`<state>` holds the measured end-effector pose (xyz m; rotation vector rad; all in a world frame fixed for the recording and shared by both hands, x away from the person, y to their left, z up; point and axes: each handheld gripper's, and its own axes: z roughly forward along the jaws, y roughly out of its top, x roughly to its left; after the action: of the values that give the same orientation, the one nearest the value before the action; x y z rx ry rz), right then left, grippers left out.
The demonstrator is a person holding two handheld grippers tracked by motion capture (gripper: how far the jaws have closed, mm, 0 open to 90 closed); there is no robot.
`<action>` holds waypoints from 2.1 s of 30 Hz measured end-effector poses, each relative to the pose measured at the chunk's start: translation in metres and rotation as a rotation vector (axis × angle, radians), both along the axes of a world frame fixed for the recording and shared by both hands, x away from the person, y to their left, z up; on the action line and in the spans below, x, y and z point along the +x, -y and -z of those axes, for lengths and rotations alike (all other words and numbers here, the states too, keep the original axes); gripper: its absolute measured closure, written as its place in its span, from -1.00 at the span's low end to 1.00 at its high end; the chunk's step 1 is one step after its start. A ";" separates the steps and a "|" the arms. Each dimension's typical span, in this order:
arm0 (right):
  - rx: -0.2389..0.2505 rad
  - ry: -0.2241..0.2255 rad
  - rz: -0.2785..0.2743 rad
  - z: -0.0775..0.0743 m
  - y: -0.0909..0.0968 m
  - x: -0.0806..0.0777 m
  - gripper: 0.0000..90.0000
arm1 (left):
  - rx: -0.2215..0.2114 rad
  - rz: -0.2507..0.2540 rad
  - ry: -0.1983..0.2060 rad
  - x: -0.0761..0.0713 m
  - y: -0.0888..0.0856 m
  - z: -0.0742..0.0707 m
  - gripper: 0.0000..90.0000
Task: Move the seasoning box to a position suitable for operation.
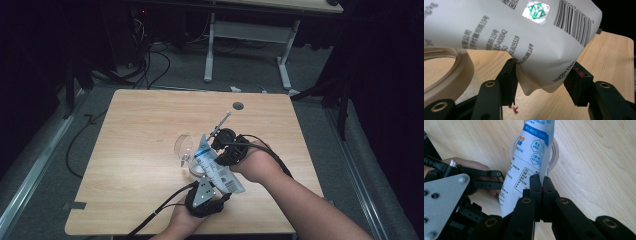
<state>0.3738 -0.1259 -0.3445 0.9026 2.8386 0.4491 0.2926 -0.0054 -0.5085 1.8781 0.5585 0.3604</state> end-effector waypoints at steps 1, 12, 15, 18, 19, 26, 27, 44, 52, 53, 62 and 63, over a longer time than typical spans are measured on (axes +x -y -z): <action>0.004 0.000 0.002 0.000 0.000 0.000 0.99 | 0.000 -0.002 0.000 0.000 0.000 0.000 0.07; 0.000 -0.001 0.000 0.001 0.001 -0.001 1.00 | 0.022 -0.011 -0.011 0.003 -0.001 0.002 0.06; 0.002 -0.002 0.003 0.000 0.001 -0.001 1.00 | 0.023 -0.013 -0.018 0.004 -0.002 0.003 0.06; 0.004 -0.003 0.000 0.000 0.002 -0.001 1.00 | 0.025 -0.012 -0.017 0.004 -0.002 0.003 0.05; 0.003 -0.003 0.001 0.000 0.002 -0.001 1.00 | 0.026 -0.012 -0.018 0.004 -0.002 0.003 0.05; 0.011 -0.007 0.002 -0.001 0.003 -0.001 1.00 | 0.028 -0.012 -0.016 0.004 -0.003 0.003 0.01; 0.011 -0.007 0.001 -0.001 0.003 -0.001 1.00 | 0.026 -0.012 -0.017 0.004 -0.004 0.003 0.00; 0.019 -0.009 0.015 -0.003 0.005 -0.001 1.00 | 0.032 -0.022 -0.021 0.003 -0.012 0.007 -0.10; 0.012 -0.004 0.019 -0.003 0.007 -0.002 1.00 | 0.026 -0.030 -0.026 0.001 -0.021 0.008 -0.10; 0.010 -0.004 0.018 -0.003 0.007 -0.002 1.00 | 0.028 -0.029 -0.026 0.001 -0.022 0.008 -0.10; 0.015 -0.005 0.021 -0.001 0.009 -0.004 1.00 | 0.036 -0.046 -0.032 0.001 -0.051 0.005 -0.09; 0.010 -0.002 0.017 -0.001 0.009 -0.004 1.00 | 0.045 -0.049 -0.027 0.001 -0.054 0.004 -0.09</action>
<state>0.3701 -0.1348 -0.3433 0.9287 2.8306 0.4611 0.2936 0.0489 -0.5130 1.9170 0.6206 0.3832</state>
